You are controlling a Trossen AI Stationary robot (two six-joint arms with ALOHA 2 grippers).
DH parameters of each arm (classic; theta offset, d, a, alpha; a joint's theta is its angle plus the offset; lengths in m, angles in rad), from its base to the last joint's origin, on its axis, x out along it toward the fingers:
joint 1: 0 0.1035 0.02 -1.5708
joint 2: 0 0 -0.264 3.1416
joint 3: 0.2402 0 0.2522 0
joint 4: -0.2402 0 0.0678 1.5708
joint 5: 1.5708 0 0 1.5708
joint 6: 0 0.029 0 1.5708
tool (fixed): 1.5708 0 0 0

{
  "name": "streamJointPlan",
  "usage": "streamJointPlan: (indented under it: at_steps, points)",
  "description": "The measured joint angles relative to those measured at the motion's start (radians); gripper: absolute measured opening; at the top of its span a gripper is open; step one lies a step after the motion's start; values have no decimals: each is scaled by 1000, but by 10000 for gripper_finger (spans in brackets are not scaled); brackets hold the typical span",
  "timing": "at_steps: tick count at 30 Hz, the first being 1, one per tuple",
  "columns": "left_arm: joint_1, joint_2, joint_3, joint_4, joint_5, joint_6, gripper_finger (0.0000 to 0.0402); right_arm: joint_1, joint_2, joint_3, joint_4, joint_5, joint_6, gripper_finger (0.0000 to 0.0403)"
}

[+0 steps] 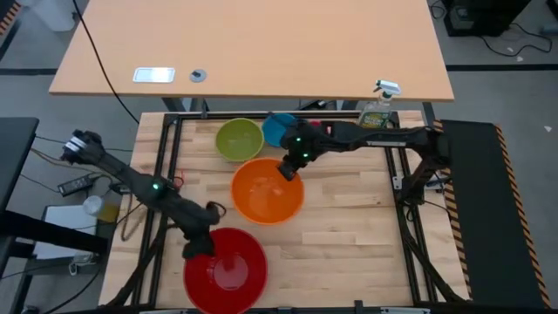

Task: Nest bowls inside each other
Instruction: Stack the orange bowl on top of the red bowl

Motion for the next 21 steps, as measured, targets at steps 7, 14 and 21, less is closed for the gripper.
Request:
streamJointPlan:
  at_steps: [7,14,21]
  points:
    - [2,153,0,15,-41,-30,160,0,-70,0,-141,4,-57,26]
    - [34,297,1,16,-151,-47,160,0,-98,0,-177,8,-73,27]
    - [103,345,0,27,-260,-134,160,19,-121,0,-204,5,-81,27]
